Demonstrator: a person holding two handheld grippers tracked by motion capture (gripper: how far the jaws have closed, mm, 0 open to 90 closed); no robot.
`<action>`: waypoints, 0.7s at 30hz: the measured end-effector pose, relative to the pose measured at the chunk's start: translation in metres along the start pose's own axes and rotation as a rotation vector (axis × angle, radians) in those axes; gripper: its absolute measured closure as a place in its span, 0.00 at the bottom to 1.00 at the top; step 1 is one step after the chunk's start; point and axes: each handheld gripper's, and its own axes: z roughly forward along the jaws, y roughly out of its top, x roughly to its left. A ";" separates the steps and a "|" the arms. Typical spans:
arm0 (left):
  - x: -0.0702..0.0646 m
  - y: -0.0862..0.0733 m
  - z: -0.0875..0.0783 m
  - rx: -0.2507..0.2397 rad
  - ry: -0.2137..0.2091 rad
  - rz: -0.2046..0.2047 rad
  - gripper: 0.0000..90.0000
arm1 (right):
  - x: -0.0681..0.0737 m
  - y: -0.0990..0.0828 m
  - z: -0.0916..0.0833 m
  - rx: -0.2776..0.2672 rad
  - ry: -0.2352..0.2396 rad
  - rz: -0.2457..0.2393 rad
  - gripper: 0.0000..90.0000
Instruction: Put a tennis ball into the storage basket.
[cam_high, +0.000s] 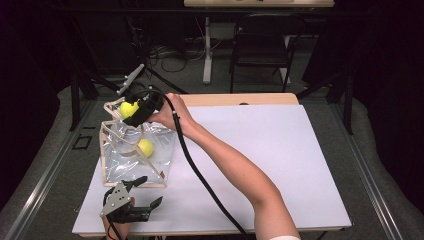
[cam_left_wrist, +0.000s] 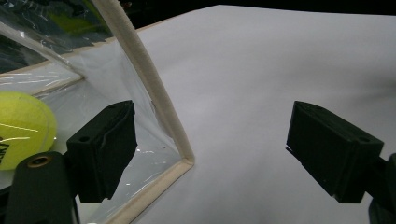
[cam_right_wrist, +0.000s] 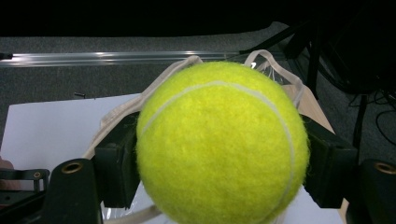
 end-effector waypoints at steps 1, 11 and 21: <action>0.000 0.000 0.000 -0.002 0.001 -0.002 0.18 | 0.002 0.001 0.002 0.004 0.001 0.000 0.28; 0.001 0.000 0.000 -0.001 -0.006 -0.001 0.18 | 0.009 0.008 0.017 0.022 0.008 -0.004 0.22; 0.000 0.000 0.000 0.003 -0.009 0.001 0.18 | 0.004 -0.004 -0.012 -0.044 0.040 0.053 0.02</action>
